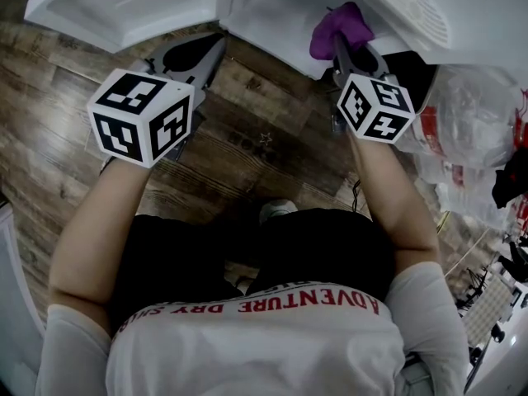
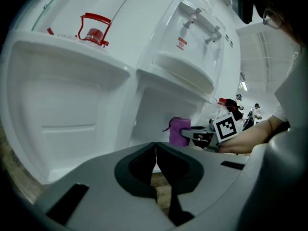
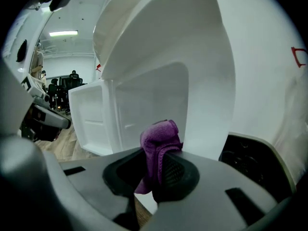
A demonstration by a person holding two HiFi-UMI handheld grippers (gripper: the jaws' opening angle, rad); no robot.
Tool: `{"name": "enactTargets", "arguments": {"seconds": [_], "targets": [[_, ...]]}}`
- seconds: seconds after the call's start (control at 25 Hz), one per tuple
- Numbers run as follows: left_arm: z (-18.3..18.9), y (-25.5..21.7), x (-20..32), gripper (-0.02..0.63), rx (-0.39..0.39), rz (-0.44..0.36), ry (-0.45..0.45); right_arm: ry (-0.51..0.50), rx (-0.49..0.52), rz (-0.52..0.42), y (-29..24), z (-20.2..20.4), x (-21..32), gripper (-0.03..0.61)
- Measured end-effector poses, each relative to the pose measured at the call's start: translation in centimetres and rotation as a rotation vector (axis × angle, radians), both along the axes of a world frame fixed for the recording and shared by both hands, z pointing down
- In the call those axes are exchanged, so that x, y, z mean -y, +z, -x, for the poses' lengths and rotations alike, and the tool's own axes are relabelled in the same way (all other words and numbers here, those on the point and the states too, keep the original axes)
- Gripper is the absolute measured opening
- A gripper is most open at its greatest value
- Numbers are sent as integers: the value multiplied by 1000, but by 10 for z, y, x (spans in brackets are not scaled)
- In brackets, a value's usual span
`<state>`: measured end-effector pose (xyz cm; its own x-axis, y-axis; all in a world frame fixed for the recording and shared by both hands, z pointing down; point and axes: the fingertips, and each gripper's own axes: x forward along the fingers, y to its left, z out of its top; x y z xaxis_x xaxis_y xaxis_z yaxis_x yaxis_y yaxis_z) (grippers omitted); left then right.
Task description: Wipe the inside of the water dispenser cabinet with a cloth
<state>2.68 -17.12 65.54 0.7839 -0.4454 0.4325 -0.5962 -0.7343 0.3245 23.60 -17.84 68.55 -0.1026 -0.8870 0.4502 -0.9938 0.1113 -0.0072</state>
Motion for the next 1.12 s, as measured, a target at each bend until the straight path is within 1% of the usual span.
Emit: {"name": "enactTargets", "arguments": {"seconds": [0.48,0.68,0.8,1.12], "targets": [[-3,-2,-2,28,1,-12,13,19,29,-144,-58,-4,-2,63],[-1,-2,-3,28,-1,-15,13,36,46,-195,-75,-5,-4,63],[0,-2,-3,28,0,-16,12,39,44,-213,-81,-6,-5,63],[2,-4,-6,28,-5,-16,8,45,68,-226,-84,-2,-1,63]]}}
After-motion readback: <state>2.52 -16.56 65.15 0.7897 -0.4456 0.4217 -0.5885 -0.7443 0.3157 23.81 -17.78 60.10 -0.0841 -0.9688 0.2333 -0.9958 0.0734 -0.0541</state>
